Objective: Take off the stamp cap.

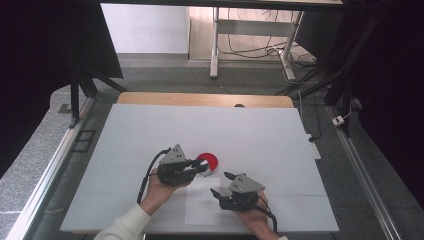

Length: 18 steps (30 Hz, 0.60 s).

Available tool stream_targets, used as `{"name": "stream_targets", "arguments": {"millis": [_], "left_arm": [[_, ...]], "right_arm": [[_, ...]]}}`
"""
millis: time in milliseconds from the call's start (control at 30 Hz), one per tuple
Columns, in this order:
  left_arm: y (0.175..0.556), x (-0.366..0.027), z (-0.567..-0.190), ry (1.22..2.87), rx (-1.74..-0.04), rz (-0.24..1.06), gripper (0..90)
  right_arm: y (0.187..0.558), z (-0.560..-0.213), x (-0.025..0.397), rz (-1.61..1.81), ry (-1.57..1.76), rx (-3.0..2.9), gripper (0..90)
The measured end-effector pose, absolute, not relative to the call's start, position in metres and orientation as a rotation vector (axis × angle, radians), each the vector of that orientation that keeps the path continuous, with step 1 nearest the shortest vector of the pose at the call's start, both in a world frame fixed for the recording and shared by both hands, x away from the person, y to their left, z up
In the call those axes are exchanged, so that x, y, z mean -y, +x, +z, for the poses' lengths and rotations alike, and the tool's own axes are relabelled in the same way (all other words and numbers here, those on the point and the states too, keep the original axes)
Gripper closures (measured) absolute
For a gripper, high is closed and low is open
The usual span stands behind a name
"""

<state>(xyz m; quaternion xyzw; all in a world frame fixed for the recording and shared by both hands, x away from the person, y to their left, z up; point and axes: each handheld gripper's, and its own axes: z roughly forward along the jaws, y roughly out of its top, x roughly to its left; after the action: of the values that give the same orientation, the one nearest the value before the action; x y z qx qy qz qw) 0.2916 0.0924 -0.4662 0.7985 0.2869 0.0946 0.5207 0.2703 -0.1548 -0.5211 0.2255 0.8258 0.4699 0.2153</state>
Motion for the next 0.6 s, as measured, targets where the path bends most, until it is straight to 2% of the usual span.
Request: {"name": "stream_targets", "arguments": {"millis": [600], "left_arm": [[0.292, -0.092, -0.468, 1.92, -0.691, 0.229, 75.7]], "right_arm": [[0.273, -0.522, 0.137, 1.305, 0.643, -2.28, 29.3]]}}
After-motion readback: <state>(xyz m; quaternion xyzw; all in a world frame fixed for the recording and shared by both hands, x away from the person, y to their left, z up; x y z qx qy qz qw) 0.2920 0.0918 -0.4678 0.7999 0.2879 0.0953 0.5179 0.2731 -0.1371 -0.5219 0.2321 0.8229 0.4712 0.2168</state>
